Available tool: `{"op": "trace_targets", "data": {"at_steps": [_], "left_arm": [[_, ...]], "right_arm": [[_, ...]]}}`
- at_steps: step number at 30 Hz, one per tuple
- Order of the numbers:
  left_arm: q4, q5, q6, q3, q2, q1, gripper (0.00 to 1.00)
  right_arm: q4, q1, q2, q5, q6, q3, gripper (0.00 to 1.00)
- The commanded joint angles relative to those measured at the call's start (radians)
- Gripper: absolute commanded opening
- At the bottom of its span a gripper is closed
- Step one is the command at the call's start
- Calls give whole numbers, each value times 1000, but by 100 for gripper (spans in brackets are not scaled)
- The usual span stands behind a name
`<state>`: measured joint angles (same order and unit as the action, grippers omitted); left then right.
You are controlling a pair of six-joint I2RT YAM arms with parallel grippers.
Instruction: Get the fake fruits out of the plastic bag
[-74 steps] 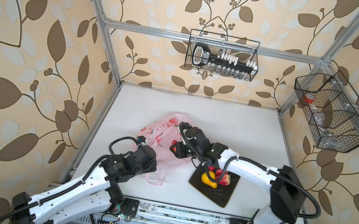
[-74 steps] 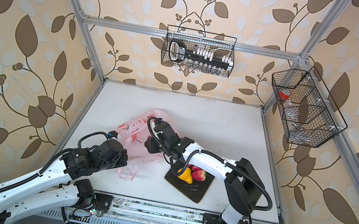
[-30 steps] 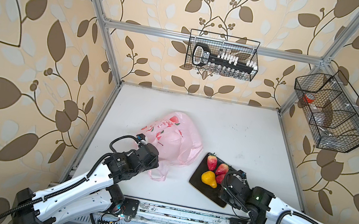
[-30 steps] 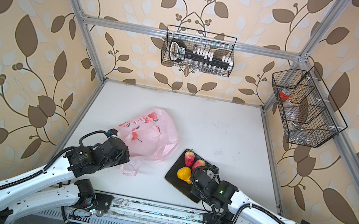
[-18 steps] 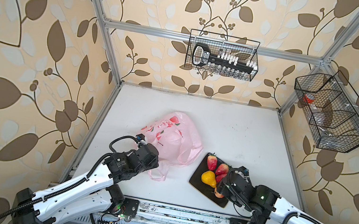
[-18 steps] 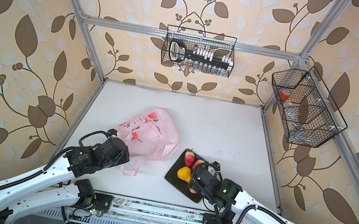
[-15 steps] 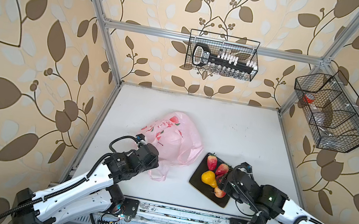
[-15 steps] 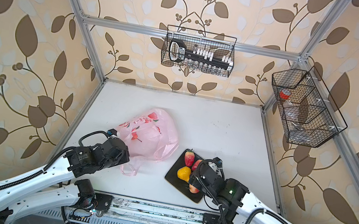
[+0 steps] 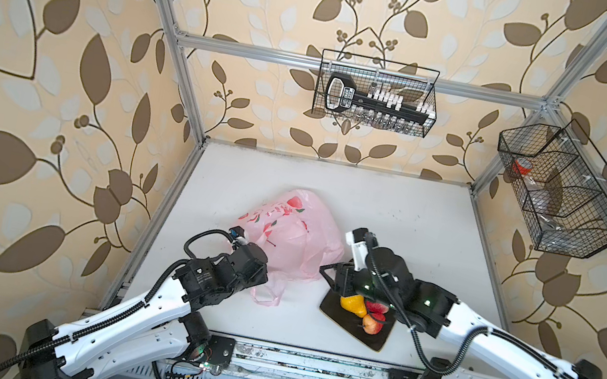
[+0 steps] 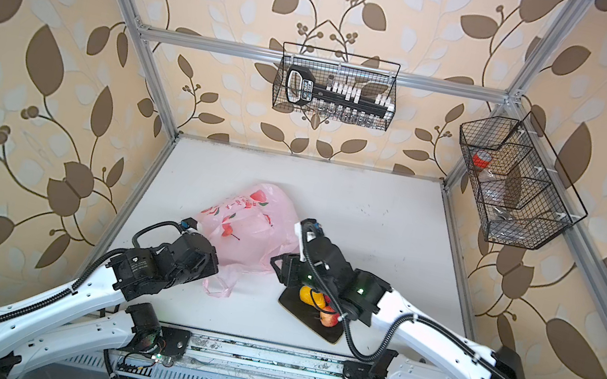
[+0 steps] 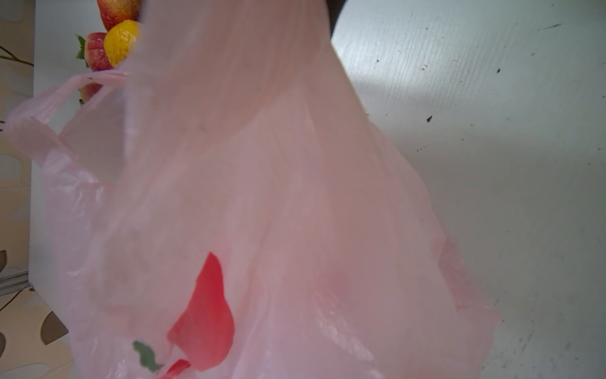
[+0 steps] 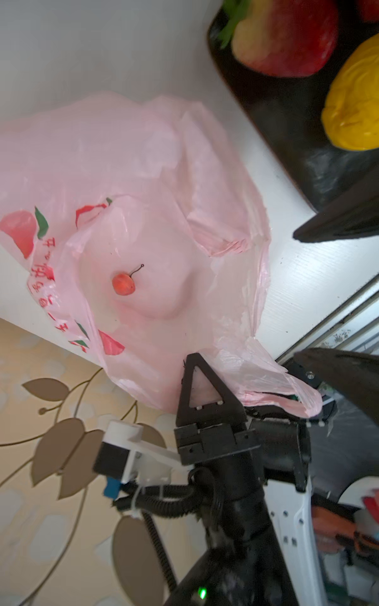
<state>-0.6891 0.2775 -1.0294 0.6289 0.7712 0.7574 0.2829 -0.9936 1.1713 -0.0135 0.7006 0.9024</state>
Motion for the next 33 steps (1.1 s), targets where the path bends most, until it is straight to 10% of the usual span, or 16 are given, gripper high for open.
{"op": "trace_targets", "data": {"at_steps": [1,15,33], "left_arm": [[-43,25,-15,32,-13,-6,0],[-105,22,-66,20,-30,-6,0],[-42,-61,87,69,18,-6,0]], "right_arm": [[-68,-33,130,41,-128,91,51],[-155,-48,645,-31,-68,359,46],[-508,14,1024,-97,113,552,77]]}}
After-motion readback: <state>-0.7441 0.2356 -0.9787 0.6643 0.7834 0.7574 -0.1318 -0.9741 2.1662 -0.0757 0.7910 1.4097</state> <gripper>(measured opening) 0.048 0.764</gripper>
